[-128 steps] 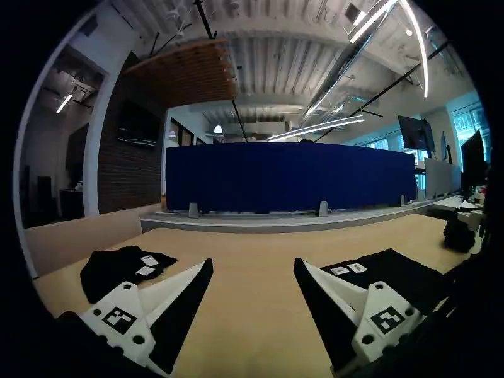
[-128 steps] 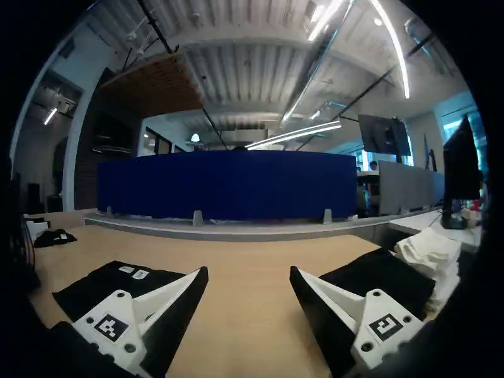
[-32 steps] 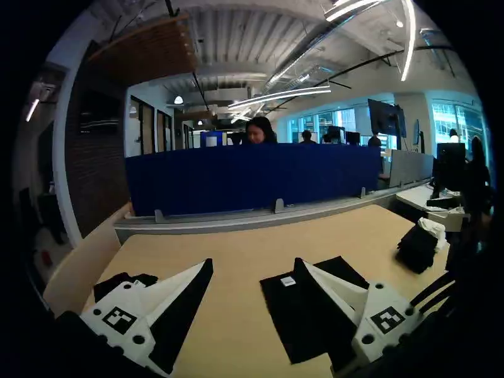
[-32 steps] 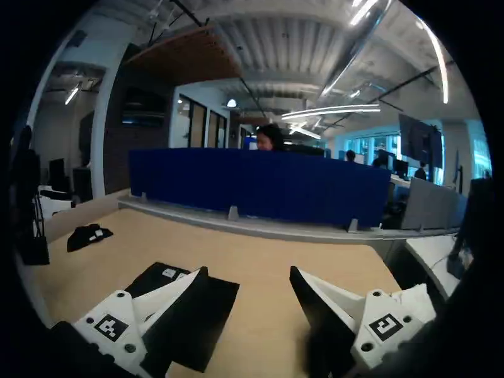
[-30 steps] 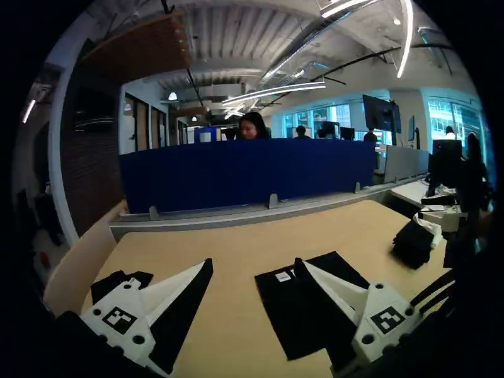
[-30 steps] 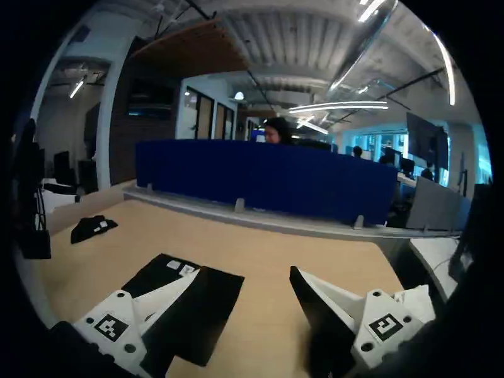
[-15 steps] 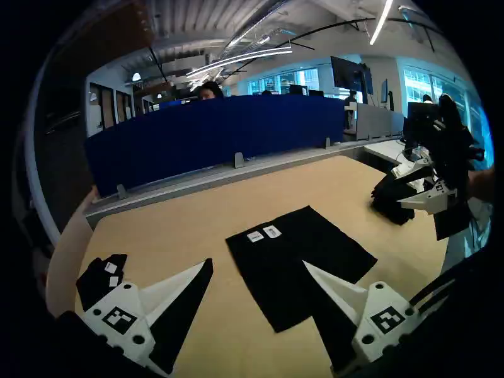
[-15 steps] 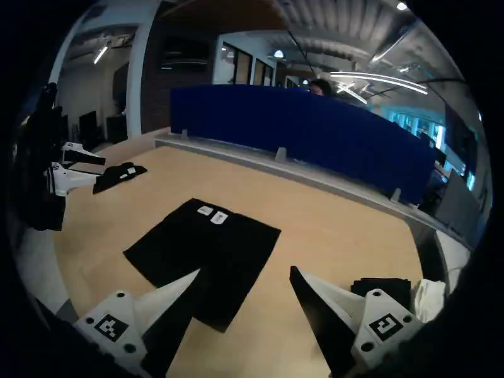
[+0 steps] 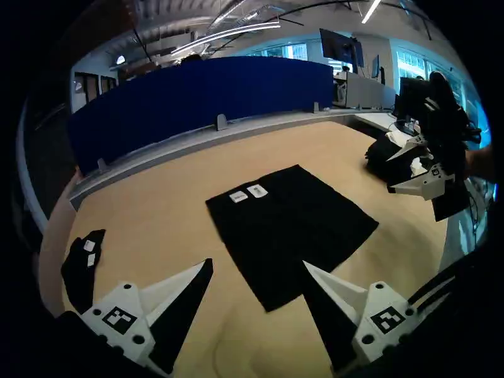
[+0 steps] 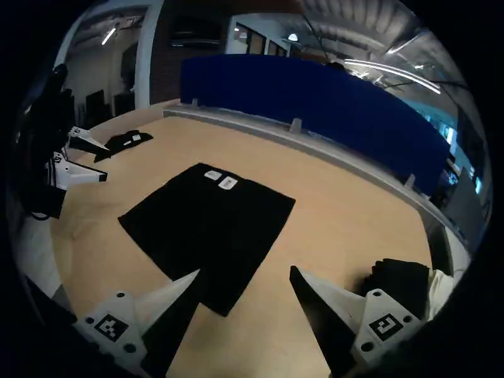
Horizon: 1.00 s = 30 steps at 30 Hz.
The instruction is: Fold towel
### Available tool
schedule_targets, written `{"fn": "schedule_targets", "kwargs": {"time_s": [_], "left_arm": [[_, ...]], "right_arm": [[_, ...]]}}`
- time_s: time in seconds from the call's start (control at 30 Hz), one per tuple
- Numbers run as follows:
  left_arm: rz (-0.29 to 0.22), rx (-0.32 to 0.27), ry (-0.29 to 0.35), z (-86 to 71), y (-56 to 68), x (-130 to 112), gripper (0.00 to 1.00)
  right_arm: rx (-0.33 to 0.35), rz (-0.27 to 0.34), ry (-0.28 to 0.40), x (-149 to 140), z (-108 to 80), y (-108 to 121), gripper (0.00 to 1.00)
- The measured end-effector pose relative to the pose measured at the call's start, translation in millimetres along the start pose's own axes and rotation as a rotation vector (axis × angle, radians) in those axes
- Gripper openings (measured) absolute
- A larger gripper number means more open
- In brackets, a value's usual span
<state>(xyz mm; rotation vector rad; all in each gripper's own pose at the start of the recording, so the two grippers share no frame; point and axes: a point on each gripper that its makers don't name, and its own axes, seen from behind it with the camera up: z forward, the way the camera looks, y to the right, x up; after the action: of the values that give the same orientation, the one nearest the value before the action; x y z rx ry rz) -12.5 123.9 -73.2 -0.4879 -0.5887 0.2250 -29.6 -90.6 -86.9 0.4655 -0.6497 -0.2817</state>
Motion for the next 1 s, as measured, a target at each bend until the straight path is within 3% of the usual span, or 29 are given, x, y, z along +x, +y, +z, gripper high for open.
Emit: {"fn": "schedule_targets", "kwargs": {"time_s": [0.27, 0.5, 0.87, 1.0], "left_arm": [[0.037, -0.03, -0.089, 19.7, 9.8, -41, 0.95], [0.037, -0.068, -0.163, 34.8, 17.2, -69, 0.95], [0.066, -0.116, -0.261, 49.2, 25.8, -95, 0.95], [0.068, -0.124, -0.279, 50.5, 27.1, -97, 0.95]], "right_arm": [[0.033, -0.018, -0.067, -30, 17.8, -11, 0.99], [0.053, -0.03, -0.121, -54, 28.3, -19, 0.98], [0.082, -0.026, -0.178, -74, 38.1, -25, 0.95], [0.08, -0.041, -0.212, -83, 40.2, -25, 0.9]]}}
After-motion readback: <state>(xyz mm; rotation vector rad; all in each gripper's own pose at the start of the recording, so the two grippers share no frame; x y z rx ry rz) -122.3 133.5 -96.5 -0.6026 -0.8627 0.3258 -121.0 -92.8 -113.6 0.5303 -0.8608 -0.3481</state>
